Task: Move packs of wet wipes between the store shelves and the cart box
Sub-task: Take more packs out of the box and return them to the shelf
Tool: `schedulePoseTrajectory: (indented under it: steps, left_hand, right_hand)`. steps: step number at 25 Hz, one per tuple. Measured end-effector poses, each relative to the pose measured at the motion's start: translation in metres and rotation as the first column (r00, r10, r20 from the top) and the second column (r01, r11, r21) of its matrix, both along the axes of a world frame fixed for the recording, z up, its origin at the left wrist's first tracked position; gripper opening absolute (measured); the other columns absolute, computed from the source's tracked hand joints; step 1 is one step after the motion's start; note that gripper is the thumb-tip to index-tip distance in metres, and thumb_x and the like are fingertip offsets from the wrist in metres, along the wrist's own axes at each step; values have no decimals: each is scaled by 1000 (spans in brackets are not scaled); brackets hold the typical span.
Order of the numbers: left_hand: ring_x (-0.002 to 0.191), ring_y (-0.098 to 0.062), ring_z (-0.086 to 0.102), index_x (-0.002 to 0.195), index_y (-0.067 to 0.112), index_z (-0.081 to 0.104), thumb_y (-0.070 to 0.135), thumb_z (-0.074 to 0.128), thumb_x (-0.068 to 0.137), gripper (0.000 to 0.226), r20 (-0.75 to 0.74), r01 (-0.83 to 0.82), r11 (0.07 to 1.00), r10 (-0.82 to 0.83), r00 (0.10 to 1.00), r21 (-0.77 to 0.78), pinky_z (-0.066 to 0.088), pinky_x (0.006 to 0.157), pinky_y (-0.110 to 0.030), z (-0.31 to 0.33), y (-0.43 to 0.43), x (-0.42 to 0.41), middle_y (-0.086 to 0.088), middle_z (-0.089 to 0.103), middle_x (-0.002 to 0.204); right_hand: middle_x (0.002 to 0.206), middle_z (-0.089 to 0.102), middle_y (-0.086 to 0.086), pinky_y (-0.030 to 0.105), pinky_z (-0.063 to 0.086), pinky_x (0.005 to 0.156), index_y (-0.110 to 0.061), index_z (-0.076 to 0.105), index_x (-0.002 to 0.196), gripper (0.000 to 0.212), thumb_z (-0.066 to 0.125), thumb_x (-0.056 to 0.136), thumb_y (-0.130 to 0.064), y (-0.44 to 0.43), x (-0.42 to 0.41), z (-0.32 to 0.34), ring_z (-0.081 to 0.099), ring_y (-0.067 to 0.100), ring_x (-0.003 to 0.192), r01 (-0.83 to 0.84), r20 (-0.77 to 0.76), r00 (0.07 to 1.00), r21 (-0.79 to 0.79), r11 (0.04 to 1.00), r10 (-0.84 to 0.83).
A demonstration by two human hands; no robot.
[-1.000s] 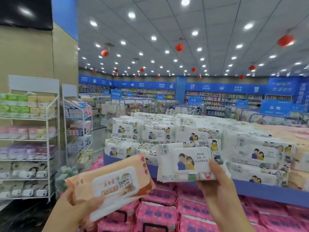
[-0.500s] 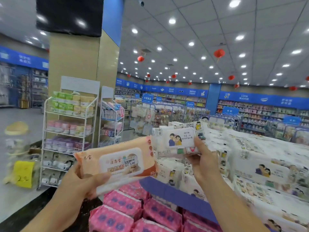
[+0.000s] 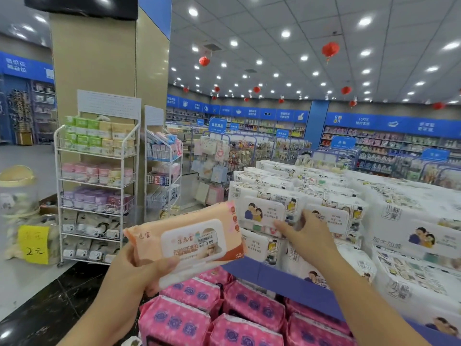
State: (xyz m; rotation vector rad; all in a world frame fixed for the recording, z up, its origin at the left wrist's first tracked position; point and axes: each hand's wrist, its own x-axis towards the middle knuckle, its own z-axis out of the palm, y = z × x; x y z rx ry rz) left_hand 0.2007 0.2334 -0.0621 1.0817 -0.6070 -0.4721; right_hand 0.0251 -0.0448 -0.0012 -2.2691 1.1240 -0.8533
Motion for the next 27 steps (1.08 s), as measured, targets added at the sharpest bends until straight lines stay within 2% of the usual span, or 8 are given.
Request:
schedulePoseTrajectory:
  steps: [2,5,7,10,14,16,20,27]
  left_hand:
    - [92,-37,61,121,13,64,41,105,16,116,-26,47,999,-47,999,-5,48,82,-53,0,-8,-7,-25,73,111]
    - [90,-36,49,118,15,66,39,106,19,109,-55,94,994,-97,994,-50,44,76,-47,1,-22,-11,-24,63,112]
    - [91,-35,46,110,21,73,38,106,22,96,-39,128,989,-131,991,-68,42,72,-44,6,-35,-14,-22,55,115]
    - [99,-37,59,117,12,69,38,106,20,107,-16,212,975,-213,977,-62,45,85,-47,18,-64,-25,-22,64,119]
    - [104,-34,74,128,10,60,41,104,17,124,55,355,933,-352,934,-56,64,79,-41,42,-115,-76,-17,76,116]
    - [108,-39,69,123,9,64,43,104,21,115,89,426,904,-422,902,-33,53,91,-53,51,-142,-105,-22,74,116]
    - [106,-32,45,116,16,72,41,104,34,91,134,558,829,-550,824,-35,30,88,-51,70,-196,-167,-26,66,116]
    - [101,-41,53,121,15,69,38,101,47,83,273,714,699,-696,665,44,37,88,-57,107,-285,-340,-30,64,112]
  right_hand:
    - [75,57,-1,29,37,54,-17,49,86,56,67,79,-69,4,5,4,53,13,63,3,-64,998,-18,1000,-4]
    - [95,62,-5,32,46,67,-14,54,104,56,63,85,-66,1,4,6,59,14,81,-9,-91,996,-53,999,4]
    - [123,60,-5,40,51,90,-15,51,132,63,62,89,-59,1,-5,6,60,16,109,-14,99,995,-63,998,20]
    - [117,66,-11,31,53,89,-24,60,123,34,62,95,-43,8,-35,16,63,13,111,-148,456,883,54,987,108]
    - [111,74,-9,34,56,91,-33,67,116,33,57,93,-55,9,-98,26,70,14,104,-415,503,816,167,894,284]
    - [110,74,-10,30,57,85,-30,64,121,43,64,87,-55,4,-137,33,71,11,101,-411,531,799,141,901,281]
    - [108,77,-2,37,61,84,-23,66,118,42,68,81,-43,-11,-224,47,74,18,98,-317,568,790,57,947,230]
    - [111,76,-1,46,59,91,-23,66,121,39,72,87,-41,-52,-420,57,74,19,102,-131,643,758,-14,991,109]
